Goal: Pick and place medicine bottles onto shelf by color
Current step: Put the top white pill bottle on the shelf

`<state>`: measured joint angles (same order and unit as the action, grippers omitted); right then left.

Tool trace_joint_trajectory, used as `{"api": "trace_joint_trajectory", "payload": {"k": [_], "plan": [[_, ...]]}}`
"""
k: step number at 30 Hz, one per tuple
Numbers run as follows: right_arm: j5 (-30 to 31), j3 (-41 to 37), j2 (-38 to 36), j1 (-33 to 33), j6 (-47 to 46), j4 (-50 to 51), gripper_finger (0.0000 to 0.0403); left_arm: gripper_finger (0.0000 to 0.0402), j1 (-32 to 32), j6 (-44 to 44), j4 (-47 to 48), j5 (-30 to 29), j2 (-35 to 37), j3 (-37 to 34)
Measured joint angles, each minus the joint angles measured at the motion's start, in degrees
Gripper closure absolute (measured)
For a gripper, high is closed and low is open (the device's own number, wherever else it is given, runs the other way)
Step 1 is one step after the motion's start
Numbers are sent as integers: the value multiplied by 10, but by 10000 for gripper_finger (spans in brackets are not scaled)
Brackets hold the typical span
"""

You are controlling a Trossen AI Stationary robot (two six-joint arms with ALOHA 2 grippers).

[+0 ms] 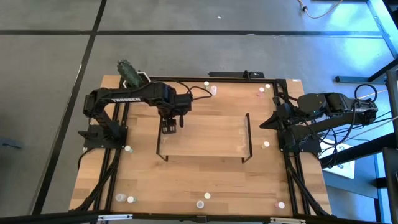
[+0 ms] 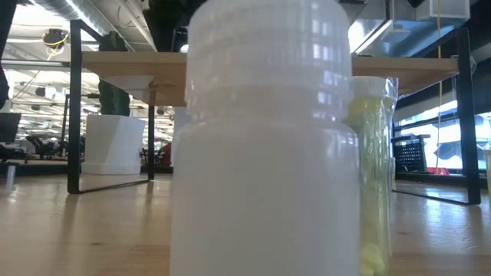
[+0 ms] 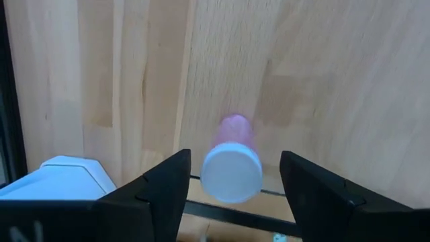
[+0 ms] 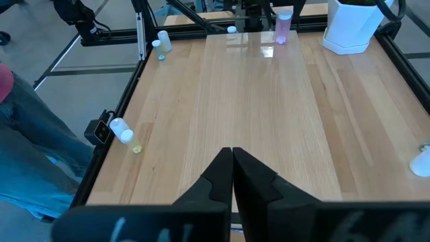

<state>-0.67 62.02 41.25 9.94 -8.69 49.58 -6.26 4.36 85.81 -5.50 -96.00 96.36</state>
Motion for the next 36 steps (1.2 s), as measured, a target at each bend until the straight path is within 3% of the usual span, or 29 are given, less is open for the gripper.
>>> {"api": "trace_joint_trajectory", "payload": {"k": [20,24,28,36], "plan": [[0,0,0,0,0,0,389,179,10,2,42,-38,6,147],[0,0,0,0,0,0,389,179,28,16,42,-74,19,177],[0,0,0,0,0,0,389,179,50,46,43,-102,44,185],[0,0,0,0,0,0,389,179,92,136,43,-104,91,185]]}}
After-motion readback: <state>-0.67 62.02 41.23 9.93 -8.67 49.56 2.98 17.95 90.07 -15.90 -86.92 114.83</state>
